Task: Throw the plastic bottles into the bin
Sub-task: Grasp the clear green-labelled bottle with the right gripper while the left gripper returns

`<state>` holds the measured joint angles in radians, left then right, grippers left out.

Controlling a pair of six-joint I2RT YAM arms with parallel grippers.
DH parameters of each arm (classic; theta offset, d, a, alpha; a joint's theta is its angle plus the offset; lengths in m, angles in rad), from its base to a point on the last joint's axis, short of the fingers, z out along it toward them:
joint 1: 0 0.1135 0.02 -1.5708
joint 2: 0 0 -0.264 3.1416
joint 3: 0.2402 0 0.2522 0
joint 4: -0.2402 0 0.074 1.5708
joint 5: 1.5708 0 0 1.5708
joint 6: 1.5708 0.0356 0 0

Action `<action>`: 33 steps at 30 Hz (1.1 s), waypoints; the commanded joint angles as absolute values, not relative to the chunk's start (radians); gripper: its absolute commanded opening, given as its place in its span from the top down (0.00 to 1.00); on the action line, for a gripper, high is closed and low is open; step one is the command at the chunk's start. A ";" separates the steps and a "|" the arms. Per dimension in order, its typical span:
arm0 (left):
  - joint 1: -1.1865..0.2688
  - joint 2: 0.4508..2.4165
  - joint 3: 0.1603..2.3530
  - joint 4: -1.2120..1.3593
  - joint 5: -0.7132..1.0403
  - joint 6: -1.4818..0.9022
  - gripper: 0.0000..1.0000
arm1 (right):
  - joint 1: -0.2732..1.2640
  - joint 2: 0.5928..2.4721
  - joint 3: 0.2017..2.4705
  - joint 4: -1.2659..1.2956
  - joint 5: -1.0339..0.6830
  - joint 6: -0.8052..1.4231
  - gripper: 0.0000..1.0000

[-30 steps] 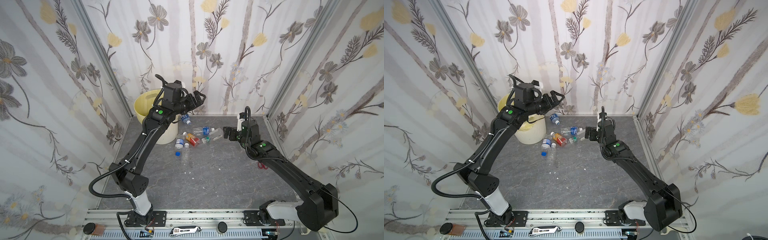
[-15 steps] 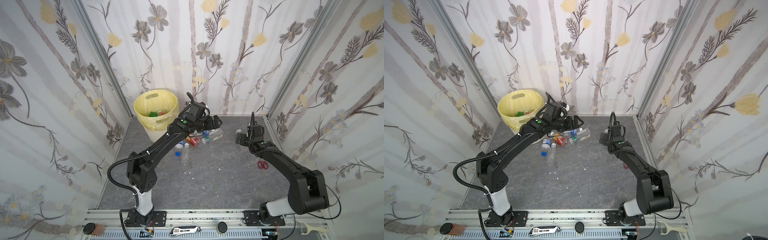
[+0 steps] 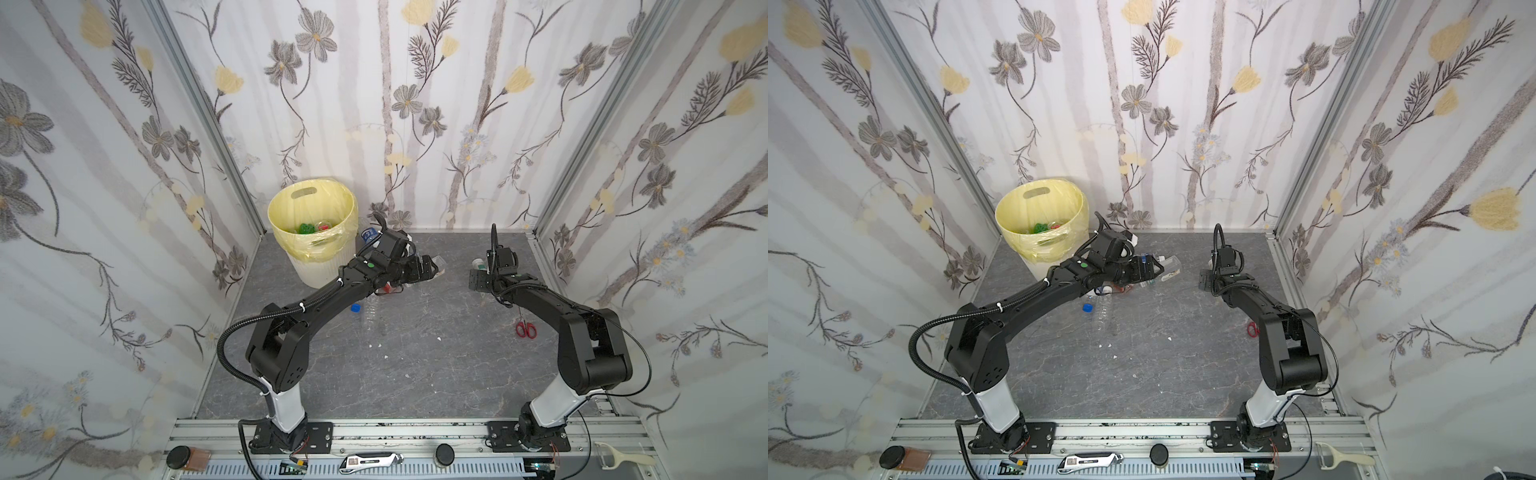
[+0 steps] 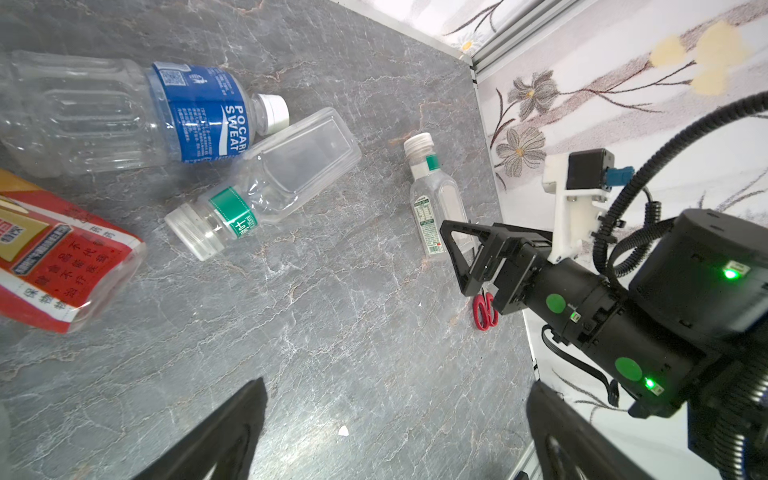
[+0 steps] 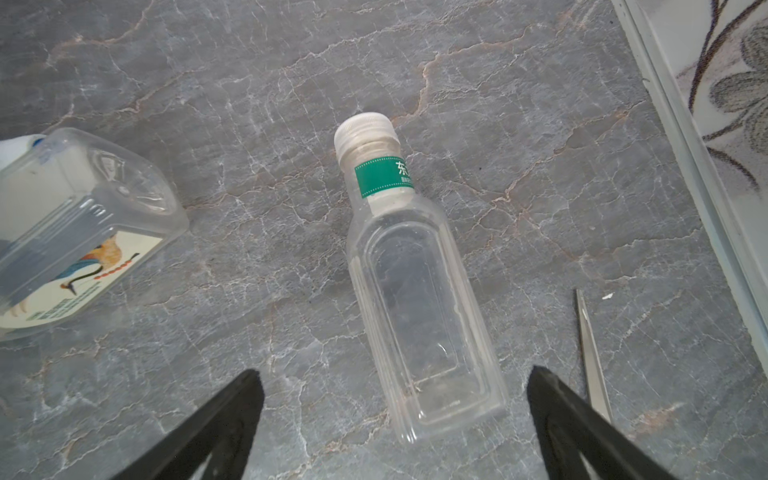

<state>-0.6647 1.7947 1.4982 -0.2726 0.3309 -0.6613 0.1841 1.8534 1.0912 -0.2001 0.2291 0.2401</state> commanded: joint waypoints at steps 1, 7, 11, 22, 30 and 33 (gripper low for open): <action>-0.666 1.802 1.491 -0.201 0.354 -0.687 0.00 | 0.177 1.892 1.120 -0.218 0.230 0.223 0.00; -0.669 1.838 1.500 -0.183 0.374 -0.702 0.00 | 0.158 1.945 1.150 -0.227 0.224 0.217 0.00; -0.672 1.853 1.508 -0.176 0.380 -0.707 0.00 | 0.156 1.985 1.183 -0.256 0.224 0.204 0.01; -0.670 1.858 1.490 -0.173 0.379 -0.709 0.00 | 0.156 2.036 1.227 -0.329 0.199 0.201 0.16; -0.671 1.850 1.477 -0.172 0.379 -0.706 0.00 | 0.161 2.032 1.212 -0.345 0.182 0.210 0.35; -0.672 1.842 1.470 -0.172 0.375 -0.704 0.00 | 0.171 2.017 1.199 -0.348 0.199 0.210 0.36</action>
<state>-0.6716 1.8542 1.4761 -0.1982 0.3714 -0.7067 0.1638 2.0323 1.2079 -0.3470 0.1898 0.2077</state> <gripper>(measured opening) 0.997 0.652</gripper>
